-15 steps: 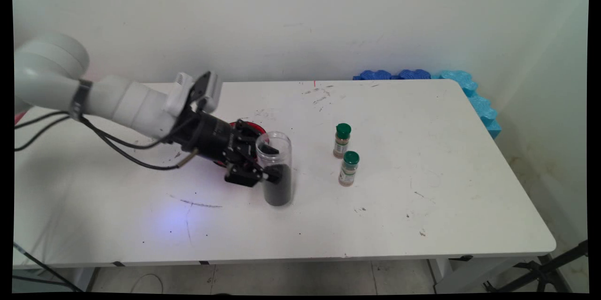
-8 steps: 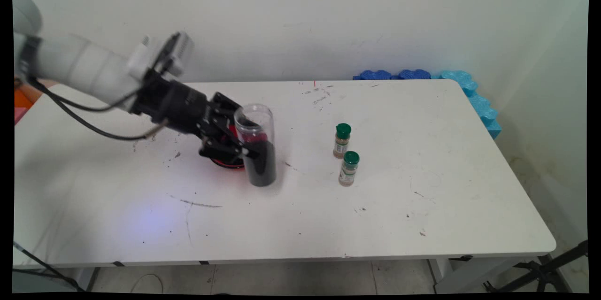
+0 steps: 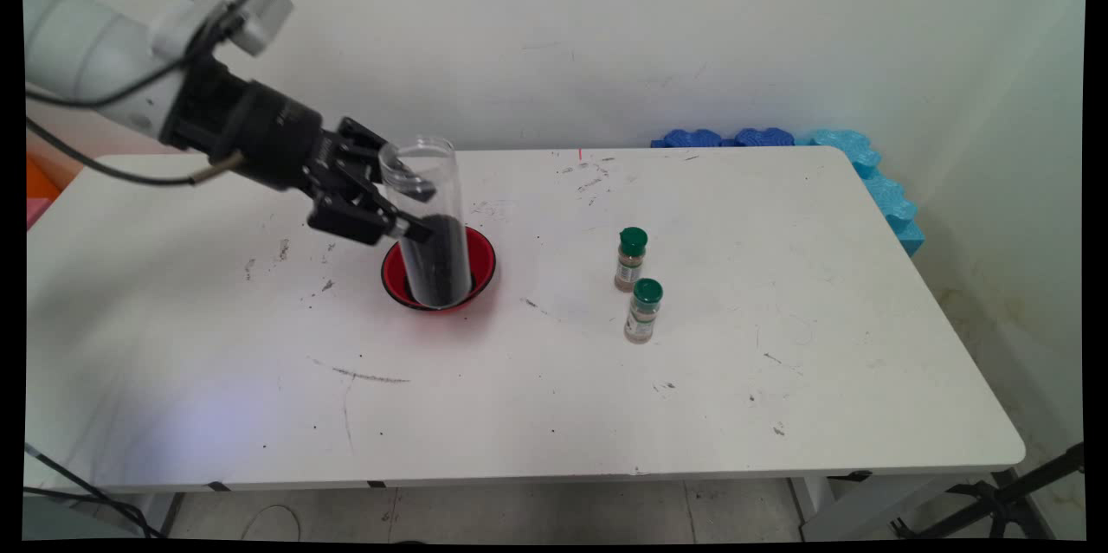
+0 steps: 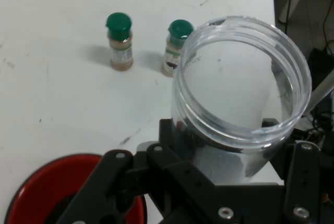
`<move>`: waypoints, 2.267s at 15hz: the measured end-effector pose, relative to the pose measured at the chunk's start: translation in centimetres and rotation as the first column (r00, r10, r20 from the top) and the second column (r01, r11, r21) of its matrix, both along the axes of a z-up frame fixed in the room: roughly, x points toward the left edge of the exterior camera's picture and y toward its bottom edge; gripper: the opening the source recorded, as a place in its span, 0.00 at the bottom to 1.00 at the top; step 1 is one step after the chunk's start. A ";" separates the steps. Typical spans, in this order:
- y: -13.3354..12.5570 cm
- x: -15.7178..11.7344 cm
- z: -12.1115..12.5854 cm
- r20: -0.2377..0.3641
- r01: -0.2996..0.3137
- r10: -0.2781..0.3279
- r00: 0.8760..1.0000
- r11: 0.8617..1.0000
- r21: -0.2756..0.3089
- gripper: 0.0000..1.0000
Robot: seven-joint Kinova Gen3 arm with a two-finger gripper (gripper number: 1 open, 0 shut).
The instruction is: Pour the black seasoning powder in the red bowl
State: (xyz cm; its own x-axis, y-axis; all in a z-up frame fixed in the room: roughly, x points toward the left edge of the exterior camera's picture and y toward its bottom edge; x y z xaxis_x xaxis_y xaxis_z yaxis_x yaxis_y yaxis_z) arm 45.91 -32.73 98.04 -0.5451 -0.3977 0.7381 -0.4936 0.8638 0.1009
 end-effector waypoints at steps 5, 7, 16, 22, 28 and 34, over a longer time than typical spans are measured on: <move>0.2 1.3 1.7 -0.013 -0.054 0.055 0.998 0.996 0.071 0.00; 0.3 1.5 2.1 -0.023 -0.069 0.071 0.997 0.992 0.101 0.00; -0.1 2.7 1.6 -0.081 -0.256 0.294 0.952 0.915 0.311 0.00; 0.0 3.6 -0.4 -0.087 -0.346 0.434 0.897 0.809 0.476 0.00; 0.0 3.9 -2.6 -0.068 -0.401 0.556 0.828 0.674 0.620 0.00; -0.7 4.2 -4.7 -0.037 -0.434 0.689 0.723 0.496 0.752 0.00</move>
State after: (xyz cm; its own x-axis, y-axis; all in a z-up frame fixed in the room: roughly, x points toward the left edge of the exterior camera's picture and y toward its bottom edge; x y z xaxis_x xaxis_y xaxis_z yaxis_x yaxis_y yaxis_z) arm 50.07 -33.44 93.33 0.1745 -0.9628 0.2066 -0.6780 0.0347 0.7342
